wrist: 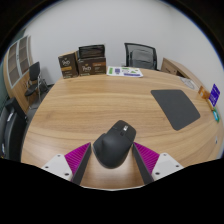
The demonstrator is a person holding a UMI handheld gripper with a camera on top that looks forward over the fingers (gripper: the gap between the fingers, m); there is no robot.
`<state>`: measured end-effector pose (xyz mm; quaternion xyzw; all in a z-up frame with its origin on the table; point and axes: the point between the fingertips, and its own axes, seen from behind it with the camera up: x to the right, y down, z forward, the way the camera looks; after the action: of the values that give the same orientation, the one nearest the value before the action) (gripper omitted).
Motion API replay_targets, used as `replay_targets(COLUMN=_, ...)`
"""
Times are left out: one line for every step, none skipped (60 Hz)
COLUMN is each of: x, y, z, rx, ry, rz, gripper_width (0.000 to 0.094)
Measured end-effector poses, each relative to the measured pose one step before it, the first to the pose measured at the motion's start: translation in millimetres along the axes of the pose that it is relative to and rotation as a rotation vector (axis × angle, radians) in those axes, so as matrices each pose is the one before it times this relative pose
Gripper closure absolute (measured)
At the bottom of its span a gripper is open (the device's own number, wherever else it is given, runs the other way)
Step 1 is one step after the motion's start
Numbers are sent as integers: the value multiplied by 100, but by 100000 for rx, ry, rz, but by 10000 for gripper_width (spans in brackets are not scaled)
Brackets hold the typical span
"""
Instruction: Arrange mouse
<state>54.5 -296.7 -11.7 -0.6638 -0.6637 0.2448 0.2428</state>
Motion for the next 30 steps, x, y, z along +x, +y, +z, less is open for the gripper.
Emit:
replay_targets(x=-34, y=-112, z=212, rx=-179, ry=-195, rz=296, gripper_width=79)
replay_targets(x=-17, y=-128, z=226, rx=-80, ry=-192, rz=208, gripper_width=77)
replay_targets(x=0, y=-137, z=233, rx=-61, ry=-180, rz=83, gripper_width=78)
replay_targets(x=12, y=-104, z=220, rx=19, ry=-68, rz=11, gripper_width=77)
replay_targets(x=17, y=-131, z=187, rx=-69, ry=12, rz=-81, gripper_width=75)
replay_targets(x=25, y=-349, z=208, rx=843, ry=189, rz=-272, gripper_width=77)
replay_targets(x=4, y=-222, z=183, rx=328, ry=56, rz=-293, gripper_width=77)
replay_targets(x=-6, y=-132, z=191, rx=-40, ry=31, rz=-77, gripper_width=80)
replay_targets(x=-77, y=-251, z=139, rx=113, ry=-191, rz=390, gripper_width=80)
replay_targets(x=-56, y=-220, z=173, rx=252, ry=-215, rz=159, gripper_width=82)
replay_targets(x=-48, y=-168, z=179, rx=77, ry=-202, rz=84, gripper_width=83)
replay_targets(x=-51, y=-194, z=188, rx=141, ry=-121, rz=-111, gripper_width=84)
replay_targets(x=-46, y=-161, z=158, rx=24, ry=-148, rz=-163, gripper_width=86)
replay_targets(x=-51, y=-125, z=112, rx=-54, ry=17, rz=-115, gripper_width=87)
replay_targets(x=-76, y=-168, z=103, rx=16, ry=-228, rz=31, gripper_width=90)
replay_targets(x=-141, y=-131, z=92, rx=59, ry=-370, rz=60, gripper_width=92)
replay_targets(x=-164, y=-135, z=99, rx=99, ry=-466, rz=4, gripper_width=97)
replay_targets(x=-160, y=-135, z=77, rx=113, ry=-540, rz=-80, gripper_width=103)
replay_targets(x=-118, y=-121, z=64, rx=121, ry=-493, rz=-52, gripper_width=107)
replay_targets(x=-144, y=-125, z=96, rx=108, ry=-546, rz=-37, gripper_width=114)
replay_targets(x=-92, y=-70, z=49, rx=128, ry=-434, rz=-21, gripper_width=127)
replay_targets(x=-97, y=-73, z=32, rx=124, ry=-404, rz=-47, gripper_width=140)
replay_targets(x=-72, y=-32, z=69, rx=224, ry=-424, rz=-235, gripper_width=156)
replay_targets(x=-36, y=-18, z=46, rx=173, ry=-325, rz=-276, gripper_width=175)
replay_targets(x=-8, y=-24, z=41, rx=222, ry=-136, rz=-193, gripper_width=194)
replay_targets(x=39, y=-49, z=-42, rx=124, ry=205, rz=-196, gripper_width=218)
replay_targets(x=83, y=48, z=72, rx=217, ry=79, rz=-135, gripper_width=245)
replay_targets(x=-2, y=-2, z=-1, rx=215, ry=-29, rz=-281, gripper_width=268)
replay_targets(x=-75, y=-44, z=-1, rx=334, ry=-339, rz=0, gripper_width=270)
replay_targets(x=-63, y=39, z=-12, rx=21, ry=-308, rz=25, gripper_width=273)
